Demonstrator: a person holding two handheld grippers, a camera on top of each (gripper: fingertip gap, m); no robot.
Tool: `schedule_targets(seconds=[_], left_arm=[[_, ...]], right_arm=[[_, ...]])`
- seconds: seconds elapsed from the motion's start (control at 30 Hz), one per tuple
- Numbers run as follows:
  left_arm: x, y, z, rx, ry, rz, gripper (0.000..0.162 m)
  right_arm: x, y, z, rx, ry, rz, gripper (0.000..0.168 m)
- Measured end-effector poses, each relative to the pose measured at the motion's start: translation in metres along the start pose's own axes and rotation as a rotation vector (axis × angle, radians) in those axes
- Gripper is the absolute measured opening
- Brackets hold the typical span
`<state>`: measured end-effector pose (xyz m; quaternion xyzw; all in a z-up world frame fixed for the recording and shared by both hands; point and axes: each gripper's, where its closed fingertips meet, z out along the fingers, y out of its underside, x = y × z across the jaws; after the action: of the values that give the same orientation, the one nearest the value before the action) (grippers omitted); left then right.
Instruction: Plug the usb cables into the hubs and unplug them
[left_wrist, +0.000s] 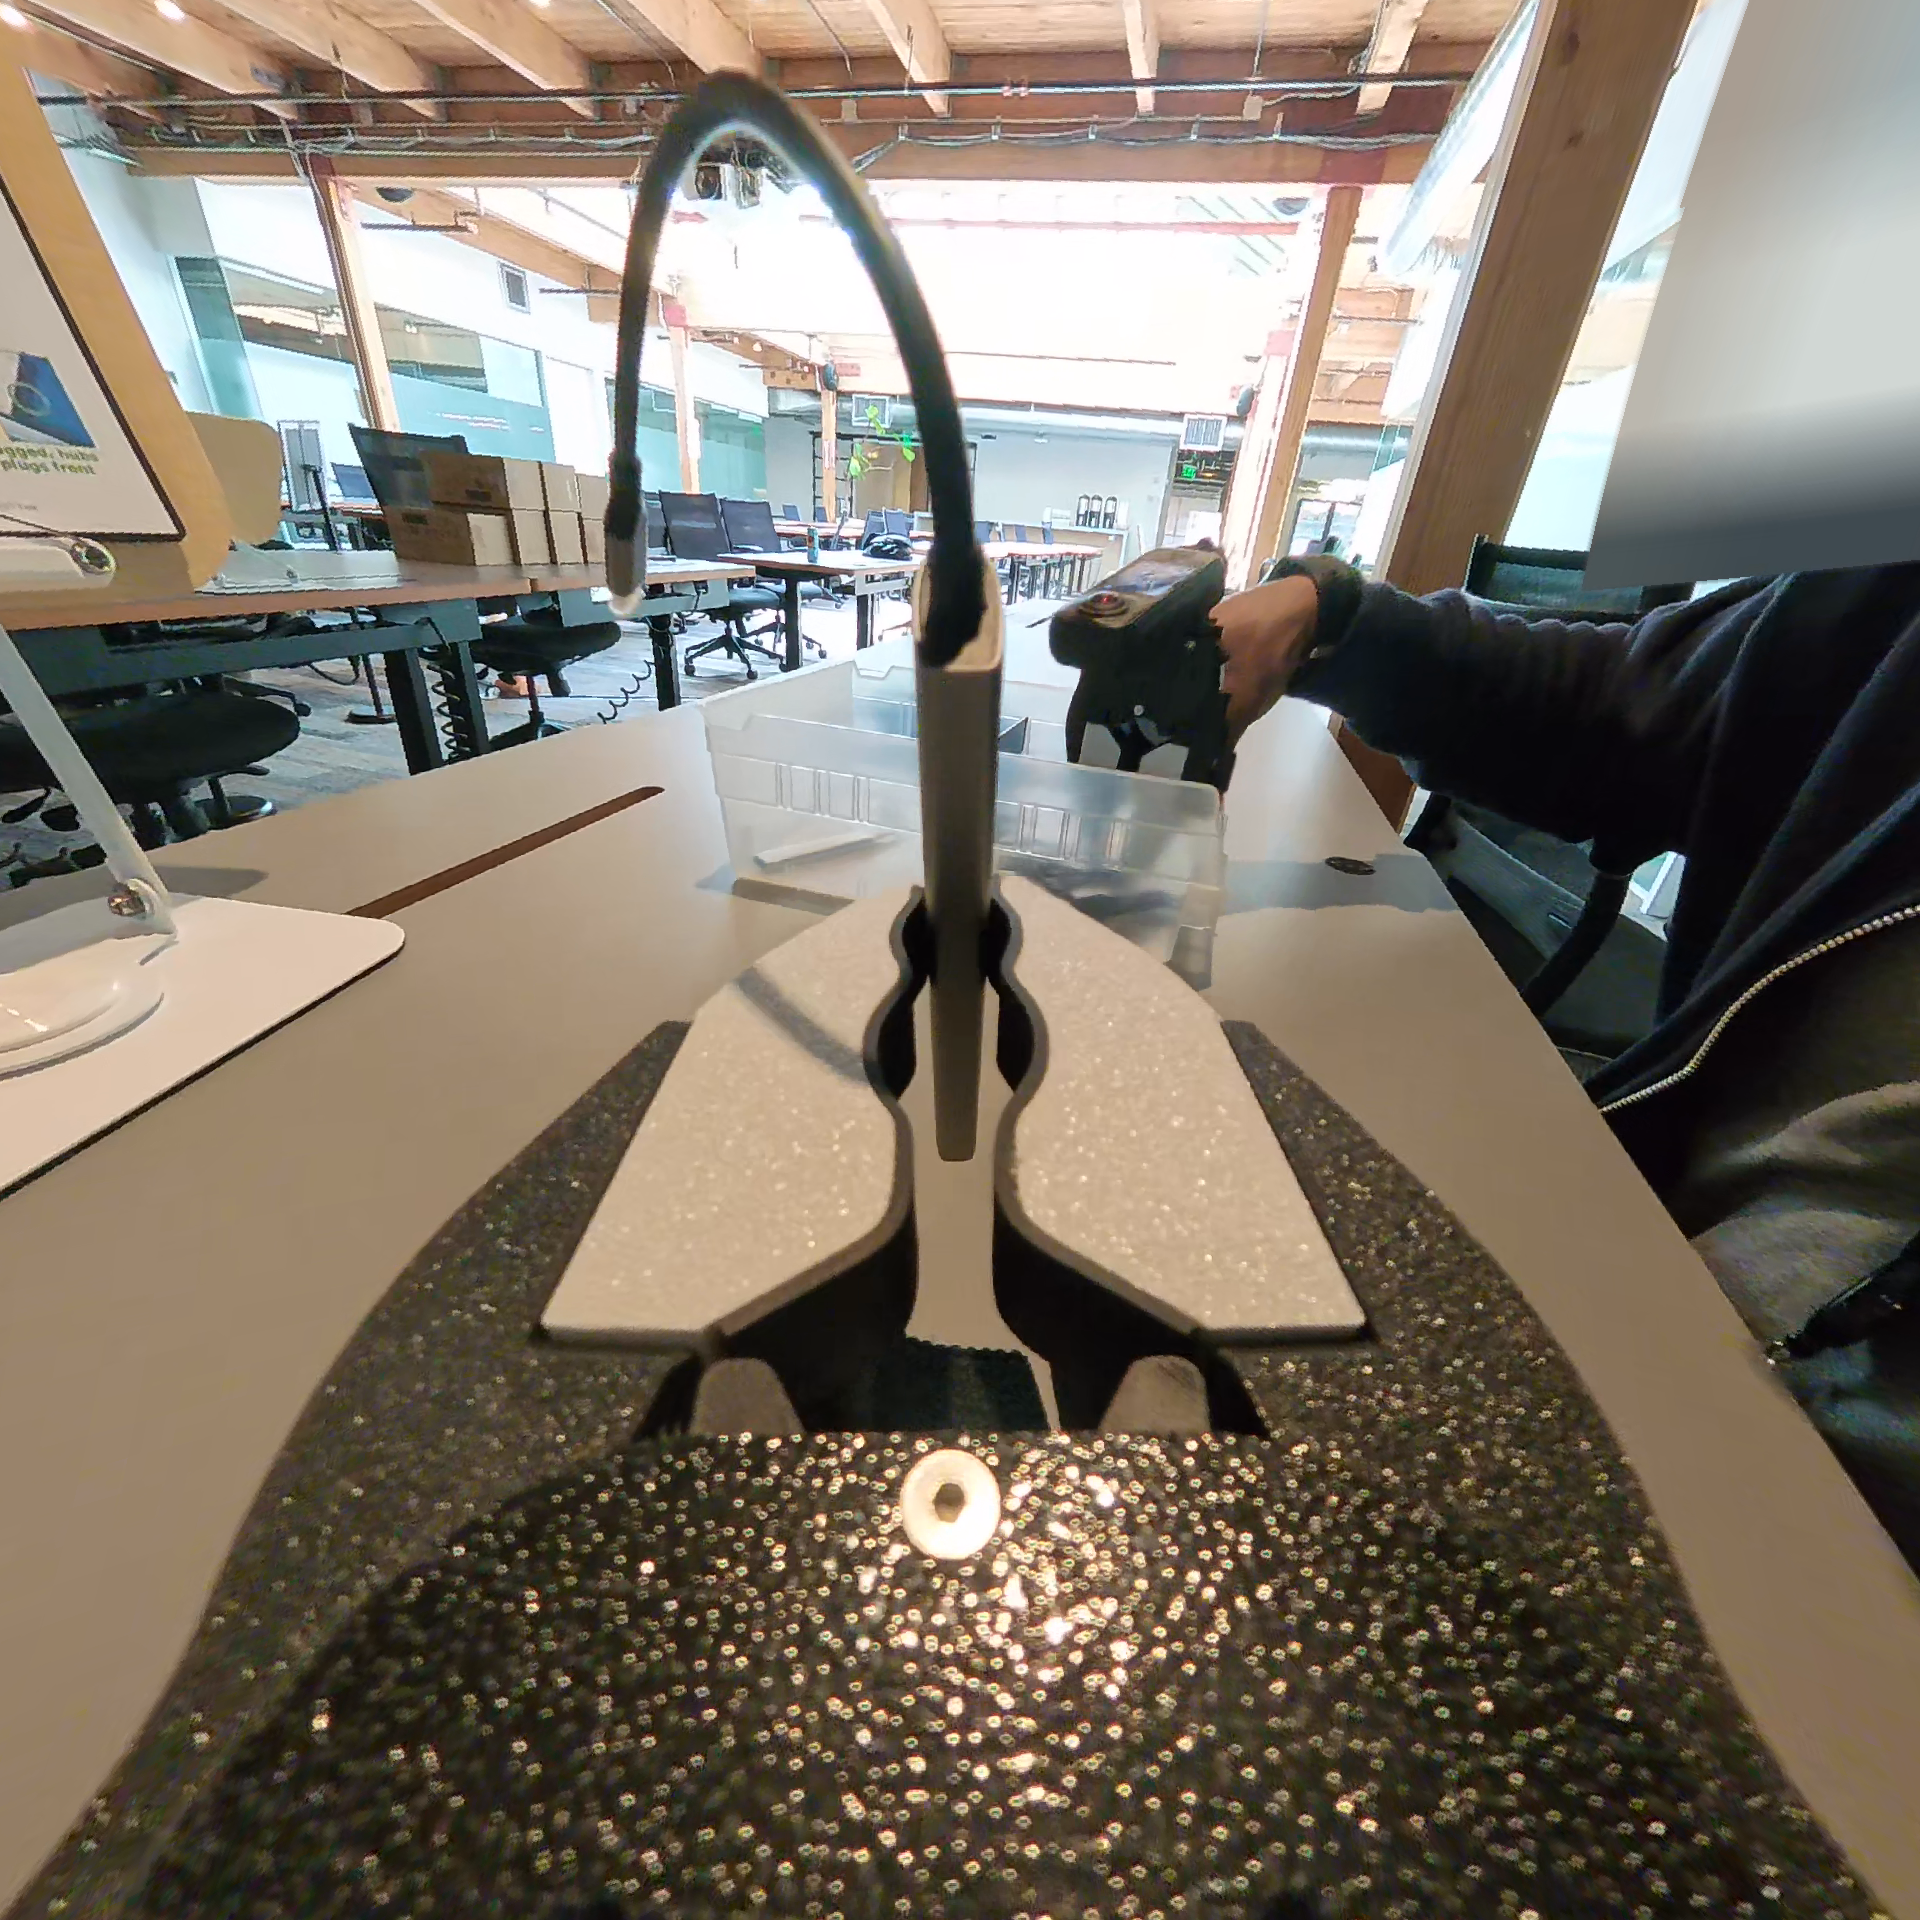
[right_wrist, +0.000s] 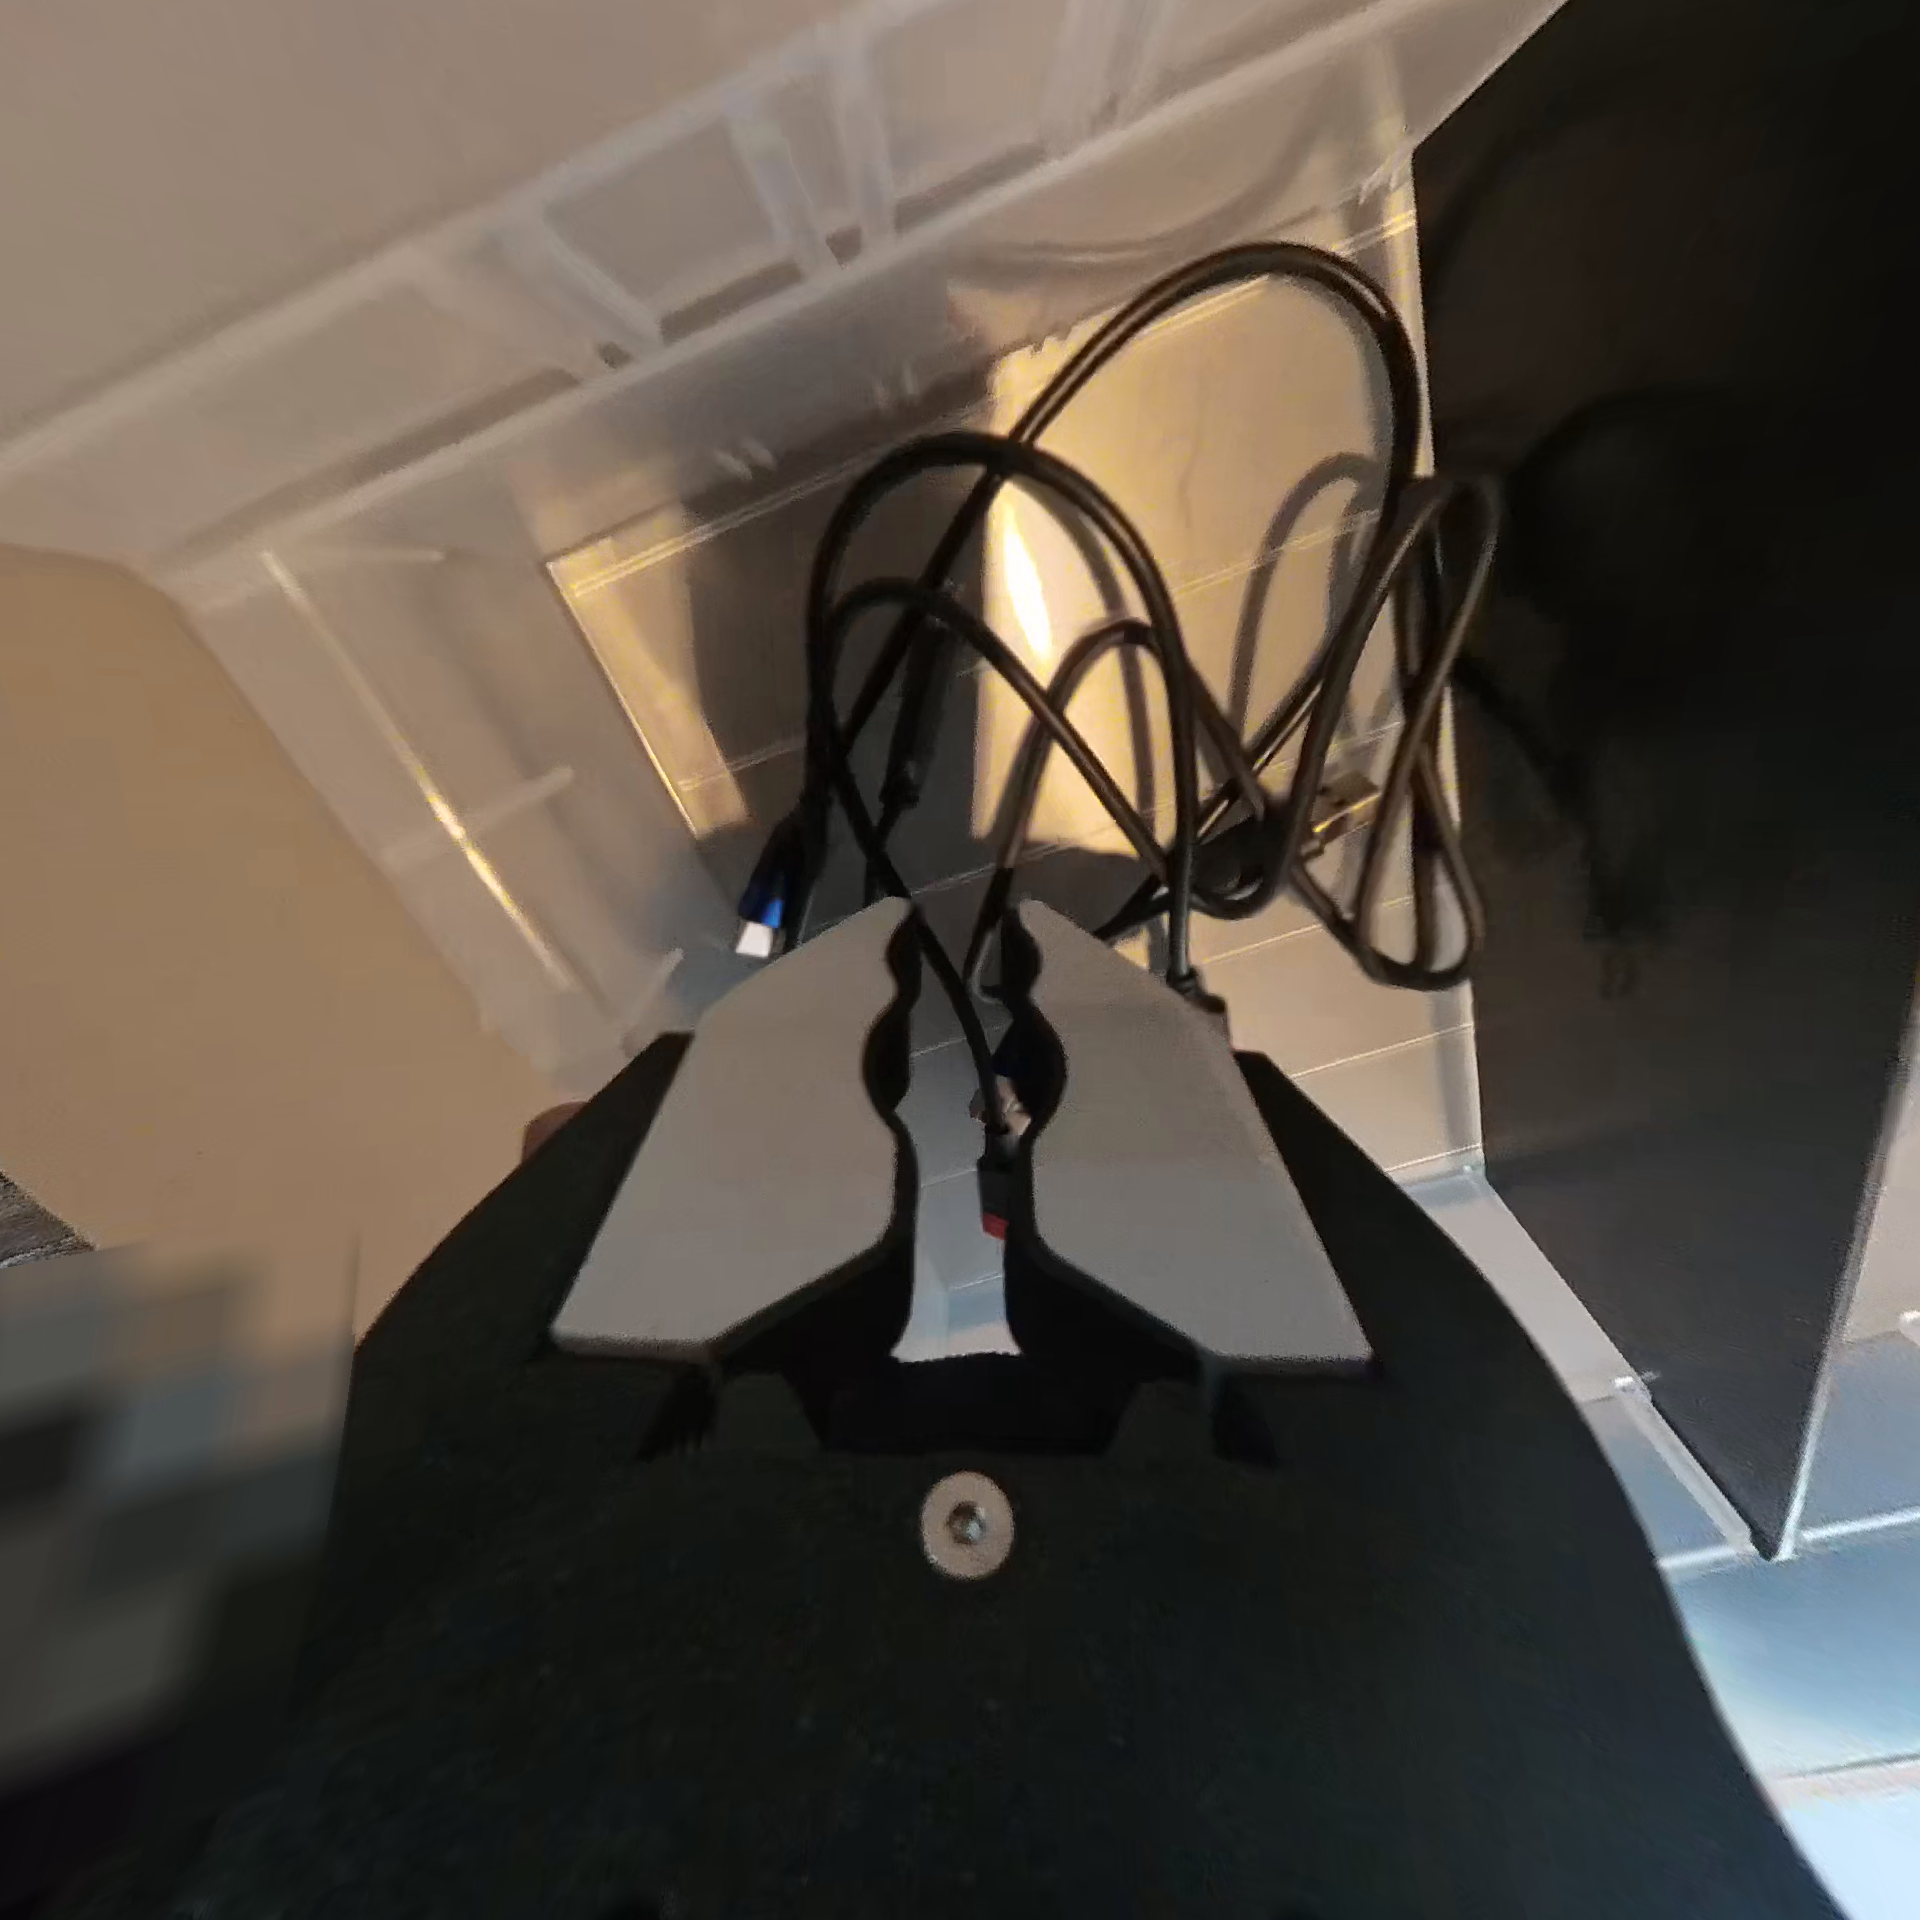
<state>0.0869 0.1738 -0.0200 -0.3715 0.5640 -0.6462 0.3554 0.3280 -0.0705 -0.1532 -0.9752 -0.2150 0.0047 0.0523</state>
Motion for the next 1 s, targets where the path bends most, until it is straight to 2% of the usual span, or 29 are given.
schedule_targets(seconds=[0.03, 0.3, 0.53, 0.8, 1.0], left_arm=[[0.0, -0.001, 0.0, 0.003, 0.0, -0.001, 0.009], [0.006, -0.009, -0.001, 0.044, 0.026, -0.011, 0.009], [0.014, -0.034, -0.014, 0.246, 0.161, -0.159, 0.01], [0.025, -0.053, -0.027, 0.395, 0.282, -0.215, 0.009], [0.025, -0.086, -0.063, 0.737, 0.432, -0.342, 0.009]], right_arm=[[0.002, -0.001, 0.0, 0.003, 0.01, 0.005, 0.004], [0.009, 0.001, -0.002, -0.003, 0.053, 0.036, 0.003], [0.011, -0.001, -0.029, 0.039, 0.125, 0.031, 0.003], [0.01, -0.002, -0.044, 0.077, 0.155, 0.037, 0.003], [0.009, 0.001, -0.04, 0.086, 0.159, 0.056, 0.003]])
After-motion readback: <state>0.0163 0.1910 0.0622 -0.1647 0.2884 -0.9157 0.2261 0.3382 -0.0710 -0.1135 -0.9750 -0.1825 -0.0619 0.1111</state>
